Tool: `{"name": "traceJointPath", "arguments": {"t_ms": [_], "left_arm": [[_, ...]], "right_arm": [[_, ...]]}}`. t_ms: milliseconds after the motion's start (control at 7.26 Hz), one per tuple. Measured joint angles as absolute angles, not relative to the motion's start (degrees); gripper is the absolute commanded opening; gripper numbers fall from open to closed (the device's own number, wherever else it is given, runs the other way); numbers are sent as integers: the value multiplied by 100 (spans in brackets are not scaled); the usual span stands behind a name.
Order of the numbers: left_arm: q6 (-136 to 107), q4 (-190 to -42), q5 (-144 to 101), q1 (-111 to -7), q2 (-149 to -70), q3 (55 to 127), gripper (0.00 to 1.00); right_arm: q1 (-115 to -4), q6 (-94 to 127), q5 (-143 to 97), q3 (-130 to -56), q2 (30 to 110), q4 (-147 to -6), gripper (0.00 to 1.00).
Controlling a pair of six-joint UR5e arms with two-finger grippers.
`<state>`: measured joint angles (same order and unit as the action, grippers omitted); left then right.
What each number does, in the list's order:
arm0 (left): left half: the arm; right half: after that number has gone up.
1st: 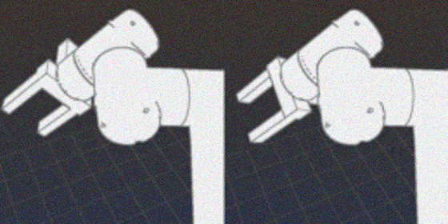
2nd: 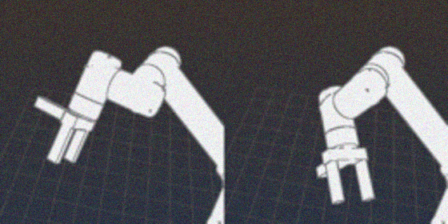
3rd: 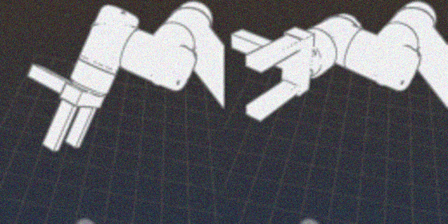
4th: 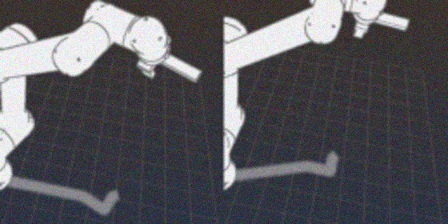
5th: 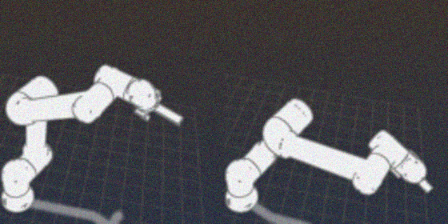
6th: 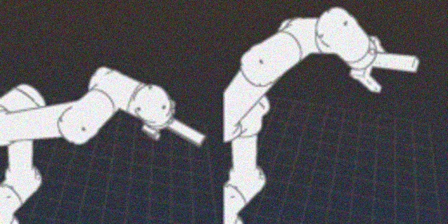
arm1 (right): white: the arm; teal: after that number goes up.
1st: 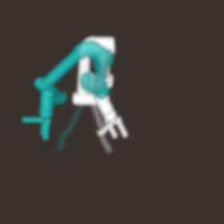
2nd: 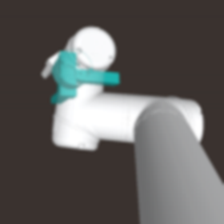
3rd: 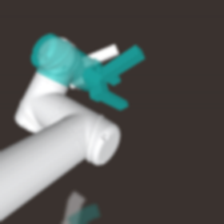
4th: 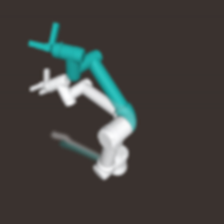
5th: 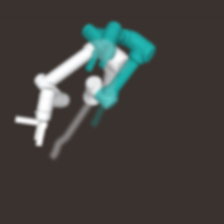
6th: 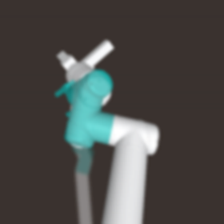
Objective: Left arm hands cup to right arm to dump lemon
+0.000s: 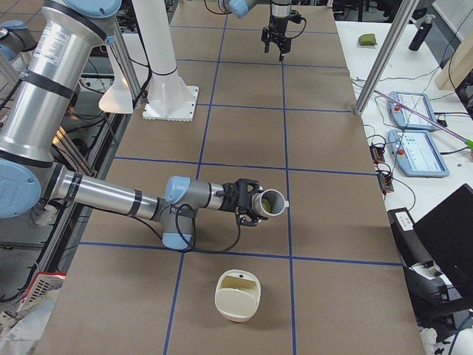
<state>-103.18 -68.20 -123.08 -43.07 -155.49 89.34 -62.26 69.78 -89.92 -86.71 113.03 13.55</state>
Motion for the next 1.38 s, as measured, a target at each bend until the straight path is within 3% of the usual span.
{"name": "traceJointPath", "arguments": {"t_ms": [551,1378], "left_arm": [[-10334,-6801,-12128,-4169,-15569,8959,100],[-10317,-6794,-11860,-4165,-15559,8965,100]], "right_arm": [[-7345,9548,-9753,-7755,11503,2781,12],[-8489,13553,-10439,-7103,11036,3063,16]]}}
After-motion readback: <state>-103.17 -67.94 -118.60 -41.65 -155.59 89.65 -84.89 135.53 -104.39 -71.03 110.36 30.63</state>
